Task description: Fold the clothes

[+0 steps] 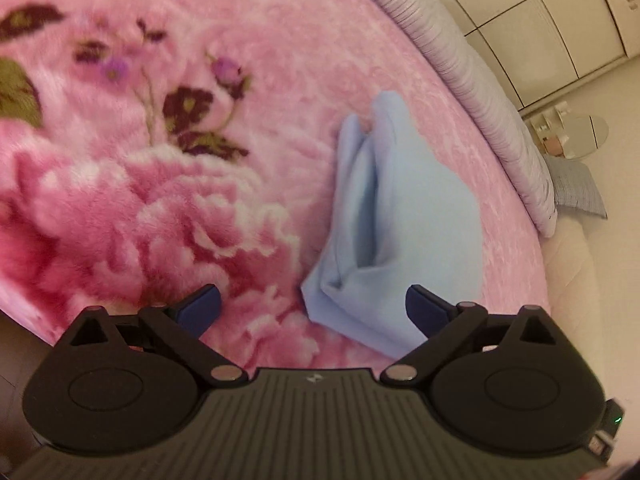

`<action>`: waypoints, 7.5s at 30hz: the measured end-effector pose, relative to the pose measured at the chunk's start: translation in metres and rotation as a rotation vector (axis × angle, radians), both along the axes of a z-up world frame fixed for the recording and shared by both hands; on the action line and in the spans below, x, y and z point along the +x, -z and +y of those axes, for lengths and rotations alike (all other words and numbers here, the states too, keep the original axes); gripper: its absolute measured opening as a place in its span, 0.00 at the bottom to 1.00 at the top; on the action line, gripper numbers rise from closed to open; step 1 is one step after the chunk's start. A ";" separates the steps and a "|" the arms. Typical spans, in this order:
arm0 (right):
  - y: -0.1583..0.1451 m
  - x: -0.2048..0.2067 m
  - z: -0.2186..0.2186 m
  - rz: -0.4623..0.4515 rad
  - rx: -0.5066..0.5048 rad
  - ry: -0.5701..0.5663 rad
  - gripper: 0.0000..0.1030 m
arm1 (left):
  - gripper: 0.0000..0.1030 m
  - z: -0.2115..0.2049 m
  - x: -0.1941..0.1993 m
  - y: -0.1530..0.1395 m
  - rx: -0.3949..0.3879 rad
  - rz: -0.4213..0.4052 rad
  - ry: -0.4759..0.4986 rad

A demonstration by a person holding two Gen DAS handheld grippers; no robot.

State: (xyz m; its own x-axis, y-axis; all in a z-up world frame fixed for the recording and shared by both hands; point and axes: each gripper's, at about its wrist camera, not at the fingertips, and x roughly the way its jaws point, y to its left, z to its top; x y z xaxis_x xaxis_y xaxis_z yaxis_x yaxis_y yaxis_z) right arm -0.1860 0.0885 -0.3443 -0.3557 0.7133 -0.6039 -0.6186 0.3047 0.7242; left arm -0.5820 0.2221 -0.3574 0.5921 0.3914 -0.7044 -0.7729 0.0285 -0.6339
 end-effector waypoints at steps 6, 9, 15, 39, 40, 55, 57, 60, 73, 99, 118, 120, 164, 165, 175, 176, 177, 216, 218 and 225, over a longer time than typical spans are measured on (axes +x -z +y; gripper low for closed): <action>0.025 0.022 0.011 0.168 0.005 0.054 0.81 | 0.98 0.029 0.012 0.003 -0.003 -0.044 0.052; 0.028 0.027 0.018 0.185 0.015 0.062 0.81 | 0.97 0.044 0.020 0.009 -0.014 -0.080 0.081; 0.036 0.035 0.036 0.214 0.028 0.051 0.77 | 0.77 0.070 0.031 0.024 -0.037 -0.173 0.159; 0.059 0.042 0.135 0.301 -0.037 -0.059 0.26 | 0.14 0.155 0.073 0.067 -0.244 -0.386 0.283; 0.056 0.041 0.135 0.306 -0.058 -0.050 0.24 | 0.14 0.155 0.073 0.062 -0.251 -0.372 0.281; -0.114 -0.001 0.188 0.393 -0.123 -0.212 0.20 | 0.12 0.154 0.012 -0.120 -0.241 -0.326 0.051; -0.129 -0.017 0.197 0.399 -0.115 -0.246 0.20 | 0.12 0.149 -0.014 -0.134 -0.223 -0.334 0.021; -0.148 -0.049 0.212 0.399 -0.110 -0.292 0.20 | 0.12 0.148 -0.054 -0.148 -0.209 -0.343 -0.019; -0.178 -0.281 0.283 0.408 -0.126 -0.233 0.20 | 0.12 0.256 -0.281 -0.172 -0.239 -0.344 0.024; -0.060 -0.492 0.501 0.215 -0.243 -0.123 0.64 | 0.36 0.513 -0.480 -0.052 -0.231 -0.228 -0.028; -0.087 -0.529 0.464 0.035 -0.294 -0.288 0.25 | 0.23 0.478 -0.509 -0.061 -0.238 -0.113 0.052; -0.082 -0.528 0.466 0.022 -0.311 -0.272 0.30 | 0.25 0.476 -0.505 -0.068 -0.219 -0.087 0.053; -0.265 -0.536 0.400 -0.552 -0.079 -0.637 0.86 | 0.85 0.254 -0.367 -0.311 0.145 0.616 -0.041; -0.269 -0.531 0.398 -0.557 -0.070 -0.644 0.86 | 0.87 0.247 -0.359 -0.316 0.156 0.637 -0.050; -0.310 -0.482 0.380 -0.657 0.027 -0.667 0.86 | 0.99 0.202 -0.289 -0.348 0.216 0.725 -0.176; -0.313 -0.477 0.379 -0.660 0.036 -0.675 0.86 | 0.99 0.198 -0.283 -0.350 0.220 0.736 -0.191; -0.315 -0.472 0.377 -0.660 0.046 -0.683 0.86 | 0.99 0.194 -0.276 -0.352 0.225 0.746 -0.206; -0.283 -0.376 0.412 -0.737 0.043 -1.100 0.86 | 0.99 0.147 -0.151 -0.327 0.028 0.711 -0.610; -0.282 -0.376 0.418 -0.732 0.039 -1.107 0.86 | 0.99 0.151 -0.151 -0.324 0.015 0.711 -0.611; -0.273 -0.379 0.437 -0.716 0.002 -1.109 0.86 | 0.99 0.167 -0.157 -0.313 -0.026 0.699 -0.586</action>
